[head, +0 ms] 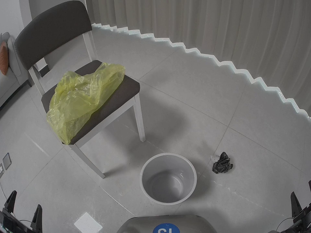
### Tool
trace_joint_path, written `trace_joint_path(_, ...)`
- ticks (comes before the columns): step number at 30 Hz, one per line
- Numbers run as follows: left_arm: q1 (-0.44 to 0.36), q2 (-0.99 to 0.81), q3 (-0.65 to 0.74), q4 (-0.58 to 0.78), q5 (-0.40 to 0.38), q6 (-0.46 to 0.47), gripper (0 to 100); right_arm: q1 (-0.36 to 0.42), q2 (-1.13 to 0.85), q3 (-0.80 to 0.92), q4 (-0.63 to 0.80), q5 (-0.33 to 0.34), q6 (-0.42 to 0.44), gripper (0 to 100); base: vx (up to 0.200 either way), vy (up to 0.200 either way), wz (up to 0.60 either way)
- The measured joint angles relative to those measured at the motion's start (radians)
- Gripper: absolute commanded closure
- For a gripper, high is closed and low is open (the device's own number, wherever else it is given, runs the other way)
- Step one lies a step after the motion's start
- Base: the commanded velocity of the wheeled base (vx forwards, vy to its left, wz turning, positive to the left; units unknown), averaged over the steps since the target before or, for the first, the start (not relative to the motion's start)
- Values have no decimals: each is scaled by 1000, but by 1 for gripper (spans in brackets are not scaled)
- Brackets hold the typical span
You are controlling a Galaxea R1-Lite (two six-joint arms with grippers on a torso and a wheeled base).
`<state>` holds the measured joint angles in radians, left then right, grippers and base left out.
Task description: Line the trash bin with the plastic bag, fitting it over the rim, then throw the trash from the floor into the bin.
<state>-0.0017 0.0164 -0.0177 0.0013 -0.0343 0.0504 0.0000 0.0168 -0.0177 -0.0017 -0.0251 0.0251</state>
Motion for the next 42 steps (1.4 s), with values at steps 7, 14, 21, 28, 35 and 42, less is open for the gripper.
trace_joint_path(7, 0, 0, 0, -1, -15, 14, 0, 0, 0, -33, -102, 74, 24, 0, 0, 0, 0)
trace_joint_path(14, 0, 0, 0, -3, -26, 22, 0, 1, 50, -202, -80, 159, 52, 0, 0, 0, 0)
trace_joint_path(21, -4, 7, -45, -14, -52, -41, 0, 6, 176, -321, -65, 236, 60, 0, 0, 0, 0)
trace_joint_path(28, -25, 105, -305, 39, -50, -54, 0, 10, 323, -402, -71, 277, 35, 0, 0, 0, 0)
trace_joint_path(35, -38, 321, -489, 80, -43, 7, 0, 11, 565, -496, -161, 293, 16, 0, 0, 0, 0)
trace_joint_path(42, -43, 549, -574, 77, -2, 39, 0, 11, 726, -529, -215, 233, 27, 0, 0, 0, 0)
